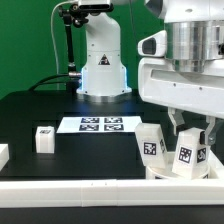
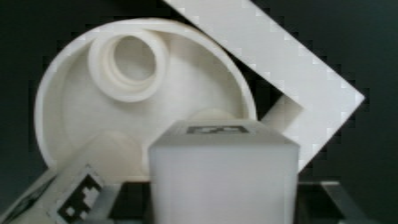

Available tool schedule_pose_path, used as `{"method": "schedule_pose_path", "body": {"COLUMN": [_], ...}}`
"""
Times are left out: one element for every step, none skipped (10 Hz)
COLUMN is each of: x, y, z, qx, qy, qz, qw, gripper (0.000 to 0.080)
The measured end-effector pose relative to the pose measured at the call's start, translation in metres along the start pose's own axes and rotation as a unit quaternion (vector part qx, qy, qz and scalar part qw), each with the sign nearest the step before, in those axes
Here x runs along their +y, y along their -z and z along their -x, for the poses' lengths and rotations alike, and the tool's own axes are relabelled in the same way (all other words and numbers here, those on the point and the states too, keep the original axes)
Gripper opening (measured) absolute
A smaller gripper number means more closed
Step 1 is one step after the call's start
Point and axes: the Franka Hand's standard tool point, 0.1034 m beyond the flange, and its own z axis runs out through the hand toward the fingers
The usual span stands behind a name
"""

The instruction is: Assemble stool

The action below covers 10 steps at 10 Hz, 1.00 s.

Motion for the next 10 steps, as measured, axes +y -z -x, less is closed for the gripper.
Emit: {"method": "schedule_pose_path", "body": {"x": [-0.0006, -0.0006, -0.0009, -0.0014, -0.0016, -0.0019, -0.0021, -0.0022, -0.0023, -0.0014], "y": [0.0002, 0.0003, 0.0004, 0.0003, 0.0002, 0.0003, 0.0003, 0.0003, 0.0002, 0.0008], "z": [-0.0002, -0.0006, -0.0002, 0.0001, 0.0006, 0.0006, 0.001, 0.0013, 0.0018, 0.0023], "qx": [-0.005, -0.008, -0.012, -0.013, -0.014, -0.015, -0.018, -0.018, -0.018, -0.02], "qy": [-0.041, -0.063, -0.1, -0.136, -0.157, -0.18, -0.218, -0.234, -0.237, -0.224], "qz": [-0.005, -0.007, -0.008, -0.008, -0.008, -0.008, -0.009, -0.008, -0.008, -0.003], "qw": [0.999, 0.998, 0.995, 0.991, 0.987, 0.983, 0.976, 0.972, 0.971, 0.974], "gripper": [0.0338, 0.0338, 0.0338, 0.0338, 0.0338, 0.0338, 0.0338, 0.0338, 0.0338, 0.0417]}}
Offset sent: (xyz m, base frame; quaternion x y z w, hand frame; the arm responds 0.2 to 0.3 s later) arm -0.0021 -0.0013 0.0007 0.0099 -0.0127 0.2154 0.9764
